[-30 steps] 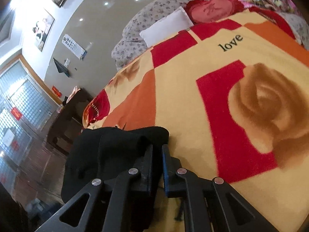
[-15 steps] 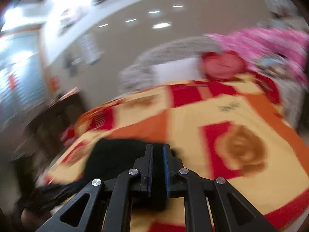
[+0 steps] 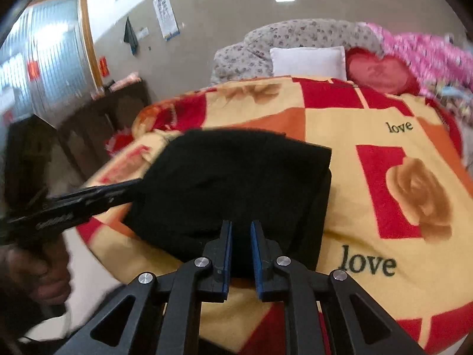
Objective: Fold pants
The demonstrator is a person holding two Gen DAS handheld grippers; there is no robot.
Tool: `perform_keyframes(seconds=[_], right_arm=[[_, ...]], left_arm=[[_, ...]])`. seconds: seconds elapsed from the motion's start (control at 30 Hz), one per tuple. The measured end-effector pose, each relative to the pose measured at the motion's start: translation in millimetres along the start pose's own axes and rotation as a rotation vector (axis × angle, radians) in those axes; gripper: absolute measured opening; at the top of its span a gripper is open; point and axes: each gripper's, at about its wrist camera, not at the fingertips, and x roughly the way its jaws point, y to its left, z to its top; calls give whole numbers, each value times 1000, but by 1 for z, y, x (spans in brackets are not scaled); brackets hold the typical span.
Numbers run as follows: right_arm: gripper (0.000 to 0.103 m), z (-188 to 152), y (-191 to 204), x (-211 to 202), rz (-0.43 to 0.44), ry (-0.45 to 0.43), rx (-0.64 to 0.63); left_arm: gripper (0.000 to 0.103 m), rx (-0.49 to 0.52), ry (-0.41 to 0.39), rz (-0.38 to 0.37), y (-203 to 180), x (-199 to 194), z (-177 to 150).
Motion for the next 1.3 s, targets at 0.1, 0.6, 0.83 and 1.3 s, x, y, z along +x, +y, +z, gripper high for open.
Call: perform_keyframes(seconds=[0.1,0.6,0.83,1.3], right_arm=[[12,22,-9,-15,-90,-108,36],[12,47,-44,65,-188,69,69],[12,36,-31,-14,-37,-84,63],[54,6,-75,0,2,-24,399]], left_arm=[[13,-15,-7,62,9,17,40],[16,-84,111,255,25,88,43],[16,26,-54,123,-12,15,27],[81,-96,-14,34,32,14,22]])
